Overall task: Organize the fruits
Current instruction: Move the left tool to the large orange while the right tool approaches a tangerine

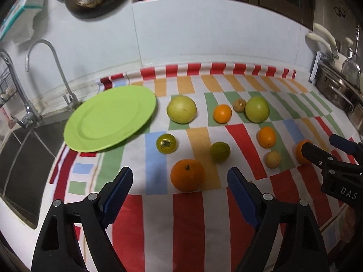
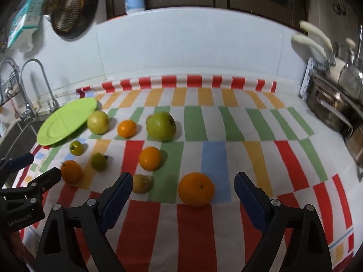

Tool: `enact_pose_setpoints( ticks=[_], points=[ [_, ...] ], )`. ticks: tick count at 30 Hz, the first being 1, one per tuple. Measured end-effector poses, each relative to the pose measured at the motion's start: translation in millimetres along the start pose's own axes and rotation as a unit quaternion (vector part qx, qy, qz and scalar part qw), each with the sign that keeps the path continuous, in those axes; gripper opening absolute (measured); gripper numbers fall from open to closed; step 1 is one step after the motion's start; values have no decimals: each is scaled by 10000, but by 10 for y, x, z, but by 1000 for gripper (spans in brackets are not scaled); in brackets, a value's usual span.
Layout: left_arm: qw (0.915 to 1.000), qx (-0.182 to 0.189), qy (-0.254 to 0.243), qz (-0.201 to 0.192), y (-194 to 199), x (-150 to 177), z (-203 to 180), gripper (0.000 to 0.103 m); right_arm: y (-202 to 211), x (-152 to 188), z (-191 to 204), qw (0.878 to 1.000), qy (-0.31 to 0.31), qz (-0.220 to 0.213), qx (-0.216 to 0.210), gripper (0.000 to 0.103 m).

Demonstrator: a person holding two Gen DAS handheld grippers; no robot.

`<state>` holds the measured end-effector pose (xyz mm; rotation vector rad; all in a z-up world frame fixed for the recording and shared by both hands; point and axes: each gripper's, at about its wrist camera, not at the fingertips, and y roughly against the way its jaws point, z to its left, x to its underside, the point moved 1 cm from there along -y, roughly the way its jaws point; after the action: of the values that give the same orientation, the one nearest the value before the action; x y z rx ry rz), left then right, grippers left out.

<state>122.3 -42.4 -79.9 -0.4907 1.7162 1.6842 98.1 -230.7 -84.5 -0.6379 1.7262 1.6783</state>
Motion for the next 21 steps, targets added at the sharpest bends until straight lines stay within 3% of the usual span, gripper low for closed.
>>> enact_pose_setpoints(
  ticks=[13, 21],
  points=[
    [9986, 115, -47, 519, -362, 53, -28, 66, -370, 162, -99, 9977, -269, 620, 24, 75],
    [9983, 121, -105, 559, -450, 42, -32, 47, -454, 190, -95, 9972, -249, 709, 22, 61]
  ],
)
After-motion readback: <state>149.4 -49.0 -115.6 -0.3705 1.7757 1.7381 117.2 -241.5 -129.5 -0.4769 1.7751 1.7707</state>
